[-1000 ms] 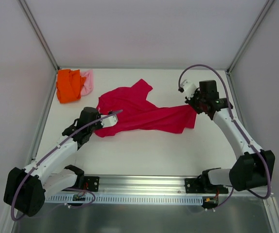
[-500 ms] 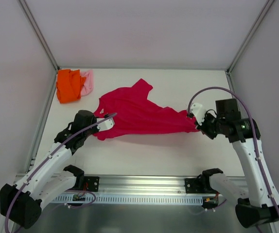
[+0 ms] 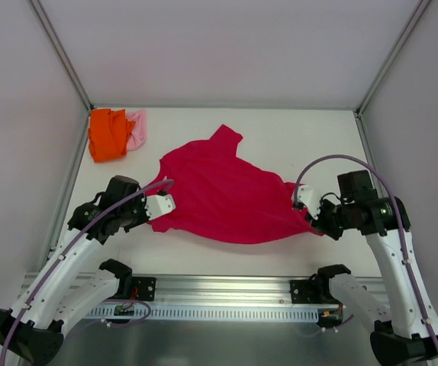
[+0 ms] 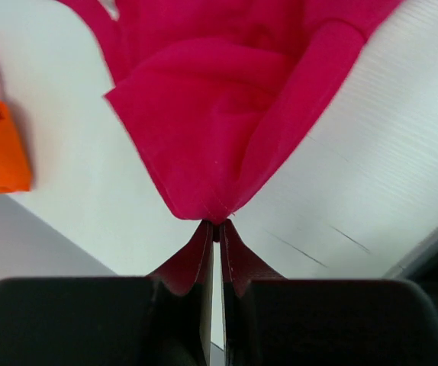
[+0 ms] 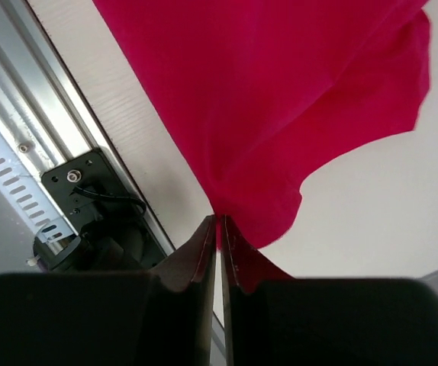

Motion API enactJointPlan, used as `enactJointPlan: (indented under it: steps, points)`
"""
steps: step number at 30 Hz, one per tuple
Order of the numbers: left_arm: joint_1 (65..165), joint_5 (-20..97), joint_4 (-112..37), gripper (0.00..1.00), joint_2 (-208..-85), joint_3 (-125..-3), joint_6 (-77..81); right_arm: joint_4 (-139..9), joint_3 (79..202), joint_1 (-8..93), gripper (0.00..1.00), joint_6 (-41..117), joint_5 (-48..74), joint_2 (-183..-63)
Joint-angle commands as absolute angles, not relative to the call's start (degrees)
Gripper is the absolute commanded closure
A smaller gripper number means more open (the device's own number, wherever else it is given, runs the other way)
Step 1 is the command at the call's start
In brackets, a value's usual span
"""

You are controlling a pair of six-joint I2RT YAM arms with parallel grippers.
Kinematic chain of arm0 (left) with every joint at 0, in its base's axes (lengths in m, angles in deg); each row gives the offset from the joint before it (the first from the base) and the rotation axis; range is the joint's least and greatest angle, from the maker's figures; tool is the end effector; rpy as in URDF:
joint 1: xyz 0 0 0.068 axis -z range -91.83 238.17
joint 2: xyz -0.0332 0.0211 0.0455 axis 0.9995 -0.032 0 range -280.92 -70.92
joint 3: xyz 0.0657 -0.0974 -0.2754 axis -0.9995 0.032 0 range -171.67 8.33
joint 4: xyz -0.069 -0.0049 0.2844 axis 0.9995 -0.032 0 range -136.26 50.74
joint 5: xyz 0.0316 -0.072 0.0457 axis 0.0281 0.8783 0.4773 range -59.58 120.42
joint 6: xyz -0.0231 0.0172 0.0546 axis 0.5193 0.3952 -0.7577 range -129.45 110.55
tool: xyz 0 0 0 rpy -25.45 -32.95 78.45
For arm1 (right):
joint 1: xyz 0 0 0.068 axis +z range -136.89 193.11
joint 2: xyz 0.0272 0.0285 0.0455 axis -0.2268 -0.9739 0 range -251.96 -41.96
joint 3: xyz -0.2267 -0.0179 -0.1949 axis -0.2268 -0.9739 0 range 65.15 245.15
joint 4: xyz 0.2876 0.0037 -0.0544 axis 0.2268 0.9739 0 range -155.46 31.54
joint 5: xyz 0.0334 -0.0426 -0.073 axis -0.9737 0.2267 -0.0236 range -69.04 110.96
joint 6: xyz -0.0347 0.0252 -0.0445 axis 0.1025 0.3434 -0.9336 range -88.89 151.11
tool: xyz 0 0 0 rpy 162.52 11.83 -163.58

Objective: Fold and stack the t-shirts
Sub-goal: Flatten out the tshirt

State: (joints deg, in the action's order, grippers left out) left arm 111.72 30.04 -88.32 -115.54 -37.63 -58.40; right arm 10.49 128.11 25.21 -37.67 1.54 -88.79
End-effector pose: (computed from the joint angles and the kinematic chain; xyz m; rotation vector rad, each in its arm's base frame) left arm 0.1563 -0.0677 0.2955 1.4252 1.9491 0.2132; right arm 0.1242 0.0425 0.3589 -1.7245 1.8442 0.0572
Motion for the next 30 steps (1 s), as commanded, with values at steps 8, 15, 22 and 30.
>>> enactJointPlan:
  steps: [8, 15, 22, 30]
  points:
    - [111.5, 41.4, -109.7, 1.0, -109.0, -44.9, -58.0, 29.3, 123.9, 26.8, 0.87, -39.6, -3.4, -94.7]
    - [111.5, 45.5, -114.6, 1.0, -107.7, -48.8, -59.2, 22.7, 125.3, 27.1, 0.63, -37.4, -1.0, -92.8]
    - [111.5, 47.7, -116.7, 0.21, -107.9, -49.1, -60.6, 14.7, 121.5, 27.0, 0.52, -36.2, 1.1, -93.3]
    - [111.5, 48.2, -107.1, 0.01, -109.3, -52.3, -60.2, -0.5, 120.3, 27.0, 0.53, -31.7, 5.5, -98.6]
